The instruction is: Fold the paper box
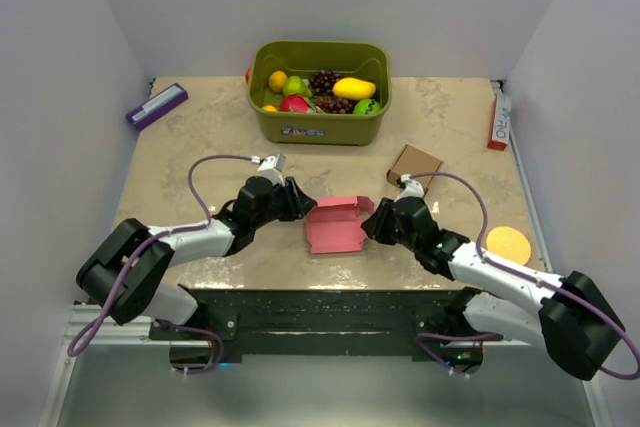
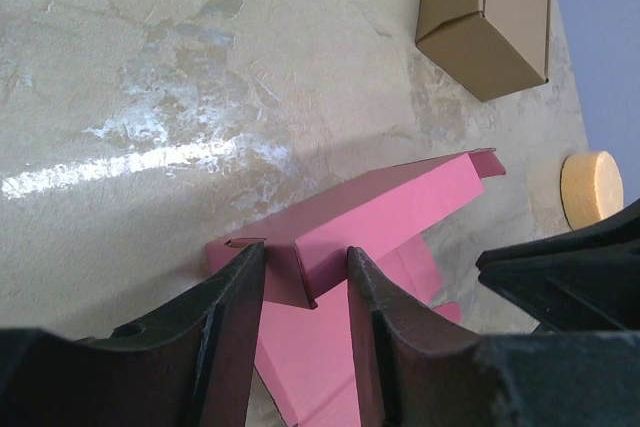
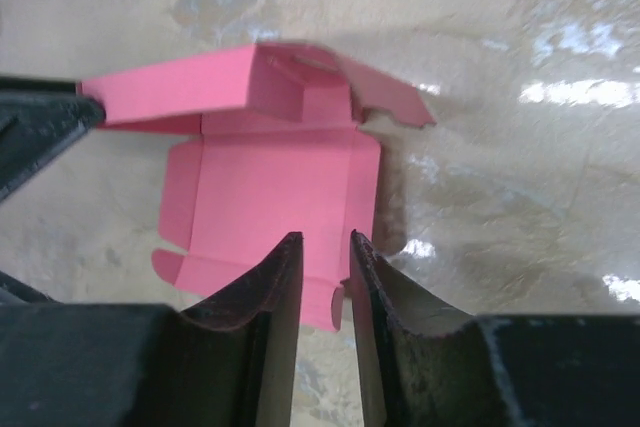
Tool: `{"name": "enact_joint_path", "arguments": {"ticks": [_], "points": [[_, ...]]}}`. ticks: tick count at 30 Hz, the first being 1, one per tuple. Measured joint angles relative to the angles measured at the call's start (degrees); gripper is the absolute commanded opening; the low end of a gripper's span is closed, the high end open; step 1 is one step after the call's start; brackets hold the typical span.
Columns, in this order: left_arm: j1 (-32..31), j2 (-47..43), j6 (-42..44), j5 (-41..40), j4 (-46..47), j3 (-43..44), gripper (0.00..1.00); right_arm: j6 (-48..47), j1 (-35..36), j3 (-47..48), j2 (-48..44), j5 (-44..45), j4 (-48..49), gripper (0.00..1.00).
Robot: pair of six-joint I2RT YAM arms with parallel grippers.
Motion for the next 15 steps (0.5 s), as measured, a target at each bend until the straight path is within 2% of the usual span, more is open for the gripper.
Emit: {"name": "enact_joint_path", "arguments": {"ticks": [1,2,5,6,9,15], "points": [[0.0,0.0,0.07,-0.02,-0.04,0.04,0.42,-0.39,1.42,0.39,0.59,0.74,-0.48,0.23],[0.0,0.0,0.07,-0.02,-0.07,0.04,0.42,-0.74,2.32,0.85,1.46,1.16,-0.63,0.16],[0.0,0.02,0.09,-0.07,-0.09,0.04,0.42,-1.53,3.02,2.71,5.11,2.58,-0.57,0.12],[0.0,0.02,0.09,-0.07,-0.09,0.04,0.42,-1.6,3.02,3.23,6.14,2.97,-0.57,0.06],[0.0,0.07,0.09,-0.11,-0.11,0.11,0.42,-1.79,2.99,5.05,9.81,5.18,-0.72,0.0],[0.0,0.13,0.13,-0.15,-0.13,0.15,0.42,-2.19,2.99,8.0,13.7,10.34,-1.44,0.0]]}}
